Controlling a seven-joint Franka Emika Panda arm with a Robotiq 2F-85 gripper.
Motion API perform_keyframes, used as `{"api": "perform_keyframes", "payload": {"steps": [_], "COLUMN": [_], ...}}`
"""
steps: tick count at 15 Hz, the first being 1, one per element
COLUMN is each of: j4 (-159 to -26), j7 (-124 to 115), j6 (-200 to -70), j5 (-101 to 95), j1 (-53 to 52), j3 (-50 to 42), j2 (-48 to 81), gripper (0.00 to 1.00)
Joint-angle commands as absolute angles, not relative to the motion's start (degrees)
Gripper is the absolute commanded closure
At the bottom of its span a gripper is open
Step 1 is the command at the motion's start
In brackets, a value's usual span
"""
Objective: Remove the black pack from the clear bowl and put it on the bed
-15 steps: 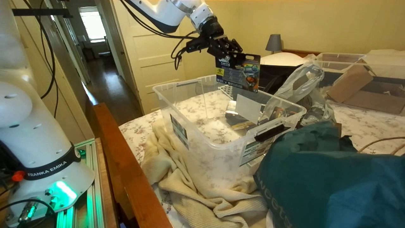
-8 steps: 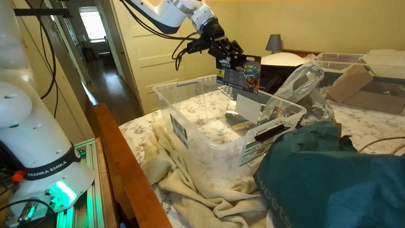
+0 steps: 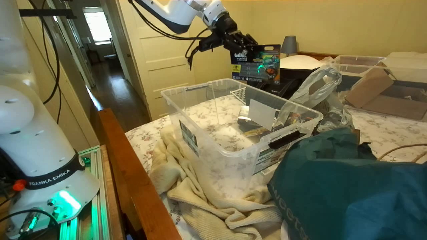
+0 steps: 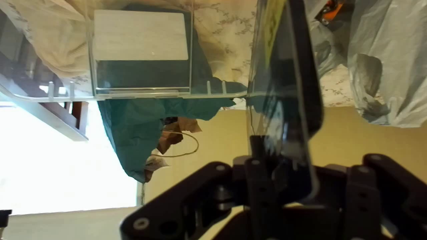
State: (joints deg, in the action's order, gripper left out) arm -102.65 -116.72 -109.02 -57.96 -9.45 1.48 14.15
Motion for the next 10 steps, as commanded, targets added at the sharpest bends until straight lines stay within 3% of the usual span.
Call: {"api": "perform_keyframes", "payload": {"steps": [1,9,10], "j4": [-96.7,-86.0,-90.6], "j7": [-114.4,-108.7,-110.8], "j6": [-110.9,-119.5,-118.2], "j5": [-61.3,-59.3,-59.6], "j1": [-9.2,-8.6,-9.3], "j3": [2.2,1.7,1.4], "j2": [17.9,26.6,23.5], "gripper": [1.00,1.00,1.00]}}
